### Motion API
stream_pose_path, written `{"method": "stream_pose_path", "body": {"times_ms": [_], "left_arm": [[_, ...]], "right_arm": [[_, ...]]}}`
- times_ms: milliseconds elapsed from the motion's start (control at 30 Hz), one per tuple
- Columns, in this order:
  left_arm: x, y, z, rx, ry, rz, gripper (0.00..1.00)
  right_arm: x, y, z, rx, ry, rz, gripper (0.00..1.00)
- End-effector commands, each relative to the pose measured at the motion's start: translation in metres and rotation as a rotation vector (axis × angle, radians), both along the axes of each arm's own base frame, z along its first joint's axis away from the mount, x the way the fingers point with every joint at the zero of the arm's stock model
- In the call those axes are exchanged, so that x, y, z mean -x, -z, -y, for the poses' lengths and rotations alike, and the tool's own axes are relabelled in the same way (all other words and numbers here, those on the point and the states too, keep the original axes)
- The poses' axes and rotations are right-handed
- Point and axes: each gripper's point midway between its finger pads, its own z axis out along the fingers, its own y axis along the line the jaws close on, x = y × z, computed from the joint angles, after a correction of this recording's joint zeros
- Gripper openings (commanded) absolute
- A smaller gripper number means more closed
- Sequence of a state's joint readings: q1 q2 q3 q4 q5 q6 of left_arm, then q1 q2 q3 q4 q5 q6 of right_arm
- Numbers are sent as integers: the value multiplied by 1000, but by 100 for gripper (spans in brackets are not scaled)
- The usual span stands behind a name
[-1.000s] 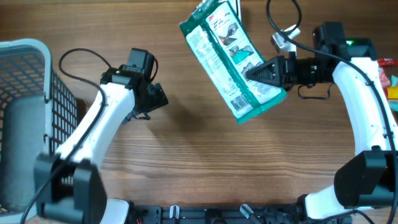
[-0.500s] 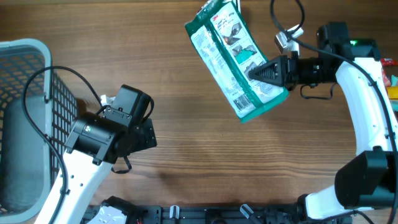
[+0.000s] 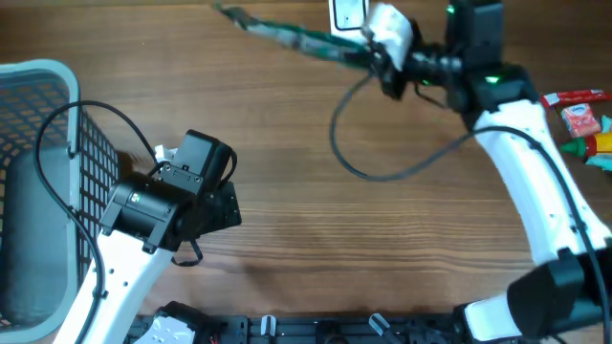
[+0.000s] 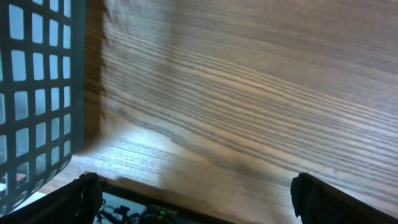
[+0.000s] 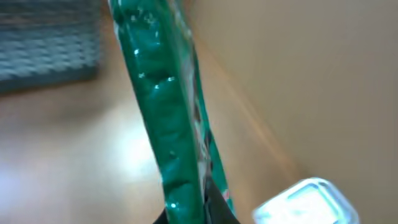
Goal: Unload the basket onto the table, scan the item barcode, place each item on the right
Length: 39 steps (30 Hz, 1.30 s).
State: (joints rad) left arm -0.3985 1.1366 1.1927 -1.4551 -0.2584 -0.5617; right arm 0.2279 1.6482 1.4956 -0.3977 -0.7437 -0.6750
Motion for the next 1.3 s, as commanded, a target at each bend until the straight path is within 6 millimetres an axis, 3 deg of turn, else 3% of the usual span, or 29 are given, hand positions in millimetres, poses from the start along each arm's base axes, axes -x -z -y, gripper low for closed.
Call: {"method": "stream_pose_path", "body": {"times_ms": [0, 67, 133, 300, 500, 633, 733, 767, 833, 900, 933, 967, 1000, 1067, 1100, 1267], "left_arm": [[0, -2, -2, -15, 8, 8, 100], [0, -2, -2, -15, 8, 8, 100], [0, -2, -2, -15, 8, 8, 100], [0, -2, -2, -15, 8, 8, 100], [0, -2, -2, -15, 8, 8, 100], [0, -2, -2, -15, 8, 8, 100], [0, -2, -2, -15, 8, 8, 100], [0, -2, -2, -15, 8, 8, 100], [0, -2, -2, -15, 8, 8, 100], [0, -2, -2, -15, 9, 8, 100], [0, -2, -2, -15, 8, 8, 100], [0, -2, -2, -15, 8, 8, 100], [0, -2, -2, -15, 8, 8, 100], [0, -2, -2, -15, 8, 8, 100], [0, -2, -2, -15, 8, 8, 100], [0, -2, -2, -15, 8, 8, 100]], "right_arm": [[-61, 21, 11, 89, 241, 89, 4], [-95, 35, 14, 56, 327, 120, 4], [-119, 59, 10, 34, 355, 130, 4], [-173, 91, 19, -44, 515, 237, 4], [-204, 123, 20, -29, 564, 249, 4], [-215, 116, 35, -4, 656, 291, 4], [-215, 91, 57, -38, 782, 271, 4], [-212, 74, 72, -44, 815, 258, 4], [-203, 46, 109, -16, 886, 247, 4], [-188, 19, 184, 83, 1063, 243, 4], [-178, 13, 226, 143, 1156, 233, 4], [-171, 10, 255, 172, 1222, 221, 4], [-155, 13, 311, 283, 1320, 194, 4], [-130, 24, 381, 419, 1451, 142, 4], [-106, 32, 431, 508, 1537, 90, 4], [-19, 54, 575, 538, 1769, -65, 4]]}}
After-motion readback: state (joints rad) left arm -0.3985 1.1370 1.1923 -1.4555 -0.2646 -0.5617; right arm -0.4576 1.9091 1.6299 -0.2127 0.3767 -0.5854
